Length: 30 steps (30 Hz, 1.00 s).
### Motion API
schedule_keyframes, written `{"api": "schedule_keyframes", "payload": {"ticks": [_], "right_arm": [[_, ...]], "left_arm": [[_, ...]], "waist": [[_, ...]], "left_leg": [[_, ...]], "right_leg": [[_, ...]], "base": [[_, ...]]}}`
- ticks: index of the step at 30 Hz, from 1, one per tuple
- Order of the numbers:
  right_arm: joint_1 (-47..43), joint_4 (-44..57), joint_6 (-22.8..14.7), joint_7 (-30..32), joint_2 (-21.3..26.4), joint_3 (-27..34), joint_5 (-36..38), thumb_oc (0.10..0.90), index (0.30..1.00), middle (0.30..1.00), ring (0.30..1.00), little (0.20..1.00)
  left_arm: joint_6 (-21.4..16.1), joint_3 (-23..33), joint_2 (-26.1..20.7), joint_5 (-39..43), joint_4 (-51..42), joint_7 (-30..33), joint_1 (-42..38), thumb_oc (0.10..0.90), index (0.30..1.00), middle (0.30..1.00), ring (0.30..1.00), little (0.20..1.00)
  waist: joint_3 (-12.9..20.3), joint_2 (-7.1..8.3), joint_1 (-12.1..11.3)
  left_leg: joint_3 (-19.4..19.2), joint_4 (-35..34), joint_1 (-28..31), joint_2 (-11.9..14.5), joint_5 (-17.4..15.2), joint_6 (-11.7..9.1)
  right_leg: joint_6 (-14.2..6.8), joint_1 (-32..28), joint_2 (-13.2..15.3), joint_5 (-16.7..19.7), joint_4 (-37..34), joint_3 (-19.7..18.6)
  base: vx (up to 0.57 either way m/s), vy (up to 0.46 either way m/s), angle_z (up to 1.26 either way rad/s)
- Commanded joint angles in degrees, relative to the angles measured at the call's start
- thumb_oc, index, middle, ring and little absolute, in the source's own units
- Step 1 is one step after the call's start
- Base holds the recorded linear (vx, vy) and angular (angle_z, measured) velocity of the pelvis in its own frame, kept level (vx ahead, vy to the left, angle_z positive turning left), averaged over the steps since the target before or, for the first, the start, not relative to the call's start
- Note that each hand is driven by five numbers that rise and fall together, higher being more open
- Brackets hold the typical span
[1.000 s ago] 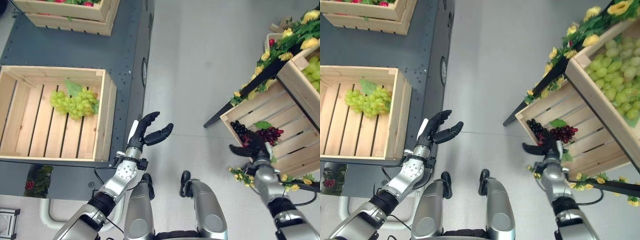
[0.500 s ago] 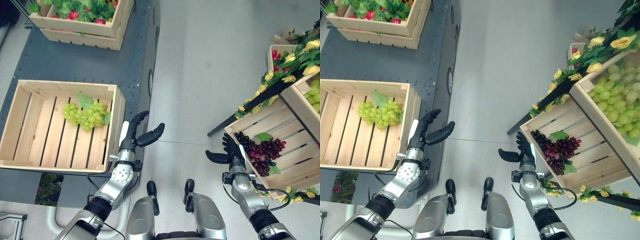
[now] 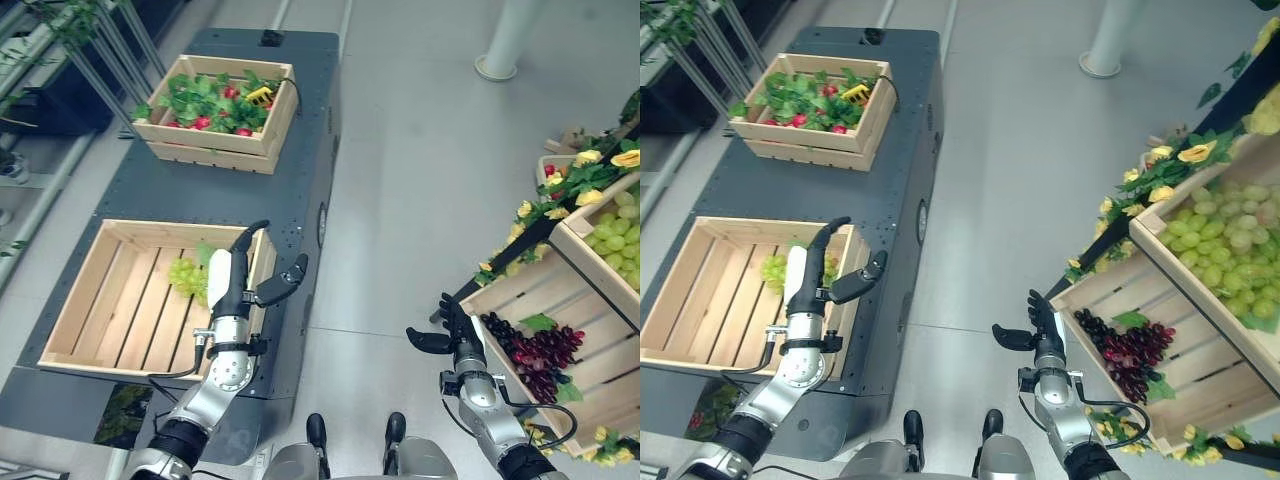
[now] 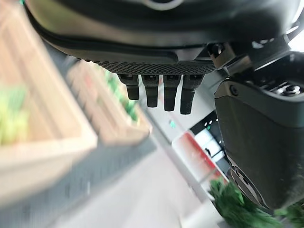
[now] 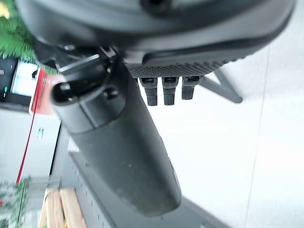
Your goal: Pick up the fruits from the basket on one side to the basket on the other side
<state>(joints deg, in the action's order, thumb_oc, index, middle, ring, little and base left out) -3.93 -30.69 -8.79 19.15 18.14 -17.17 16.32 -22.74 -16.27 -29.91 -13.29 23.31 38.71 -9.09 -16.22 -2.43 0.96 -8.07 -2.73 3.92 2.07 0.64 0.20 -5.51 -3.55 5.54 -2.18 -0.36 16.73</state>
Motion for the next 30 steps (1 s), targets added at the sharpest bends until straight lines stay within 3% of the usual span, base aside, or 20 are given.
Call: {"api": "schedule_keyframes", "payload": {"ticks": [1,9,10,15,17,20,24,30], "right_arm": [[-0.6,3.4,-4.4,-2.5,2.1,-1.3,-0.1,0.8,0.9,0.9,0.9,0.9],[1.8,3.9,-2.7,-4.9,3.6,-2.3,-0.7,0.8,0.9,0.9,0.9,0.9],[1.7,3.9,-2.6,-4.3,4.5,-2.5,-0.8,0.8,0.9,0.9,0.9,0.9],[0.0,1.5,-3.7,-4.2,6.4,-2.6,0.5,0.8,0.9,0.9,0.9,0.9],[-0.1,0.4,-4.1,-5.1,7.0,-2.5,0.7,0.8,0.9,0.9,0.9,0.9],[0.2,0.2,-4.3,-6.4,7.6,-2.7,0.1,0.8,0.9,0.9,0.9,0.9],[-1.1,-0.6,-5.4,-7.3,8.6,-3.9,0.1,0.8,0.9,0.9,0.9,0.9],[-7.0,-1.6,-6.3,-5.7,10.0,-6.8,1.7,0.8,0.9,0.9,0.9,0.9]], "left_arm": [[-1.3,5.0,-5.9,-3.6,-2.9,5.6,-1.9,0.8,0.9,0.9,0.9,0.9],[5.3,10.7,-12.2,-6.1,-0.1,10.3,-1.8,0.8,0.9,0.9,0.9,0.9],[7.3,10.2,-13.3,-6.1,0.1,10.4,-3.8,0.8,0.9,0.9,0.9,0.9],[11.0,6.2,-18.8,-8.6,6.0,8.1,-10.0,0.8,0.9,0.9,0.9,0.9],[13.3,3.1,-23.1,-11.2,9.4,2.9,-12.4,0.8,0.9,0.9,0.9,0.9],[14.0,0.3,-25.4,-11.1,13.1,0.1,-14.6,0.8,0.9,0.9,0.9,0.9],[14.4,-3.1,-25.7,-9.7,17.7,-1.7,-18.6,0.8,0.9,0.9,0.9,0.9],[13.6,-8.8,-25.6,-10.6,23.0,-0.4,-27.9,0.8,0.9,0.9,0.9,0.9]], "waist": [[4.5,0.1,-1.6],[4.5,0.21,-2.3],[3.6,0.47,-2.0],[1.7,-0.16,-1.6],[1.1,-0.39,-1.2],[0.7,-0.59,-0.7],[-1.3,-0.3,-0.4],[-8.0,1.36,-1.2]], "left_leg": [[-0.1,-0.4,-3.0,-1.2,-2.1,-2.2],[0.2,0.9,-4.0,-0.7,-1.8,-3.4],[-2.0,4.3,-5.3,-0.5,-2.8,-3.5],[-3.5,6.0,-6.1,-0.4,-3.6,-2.8],[-4.0,6.4,-5.6,-0.6,-4.3,-2.2],[-4.5,6.9,-5.6,-1.0,-5.0,-1.5],[-5.2,8.9,-7.5,-1.0,-5.7,-1.0],[-6.3,17.1,-14.9,0.4,-7.5,-0.7]], "right_leg": [[2.5,0.8,0.5,-4.1,3.1,0.9],[3.2,-0.6,0.5,-6.1,3.4,2.7],[3.2,-0.1,1.2,-6.5,4.8,3.6],[2.9,1.2,2.4,-7.8,8.8,4.8],[2.2,1.2,2.9,-7.9,9.3,4.8],[1.8,1.6,3.0,-7.7,9.2,4.2],[1.6,3.4,3.0,-7.7,10.1,3.6],[2.5,9.9,3.5,-10.0,18.1,2.9]], "base": [[-0.01,-0.02,0.18],[0.02,-0.004,0.24],[-0.04,0.076,0.34],[-0.03,0.127,0.22],[0.04,0.168,-0.05],[0.05,0.164,-0.04],[-0.02,0.138,0.0],[-0.09,0.101,0.05]]}}
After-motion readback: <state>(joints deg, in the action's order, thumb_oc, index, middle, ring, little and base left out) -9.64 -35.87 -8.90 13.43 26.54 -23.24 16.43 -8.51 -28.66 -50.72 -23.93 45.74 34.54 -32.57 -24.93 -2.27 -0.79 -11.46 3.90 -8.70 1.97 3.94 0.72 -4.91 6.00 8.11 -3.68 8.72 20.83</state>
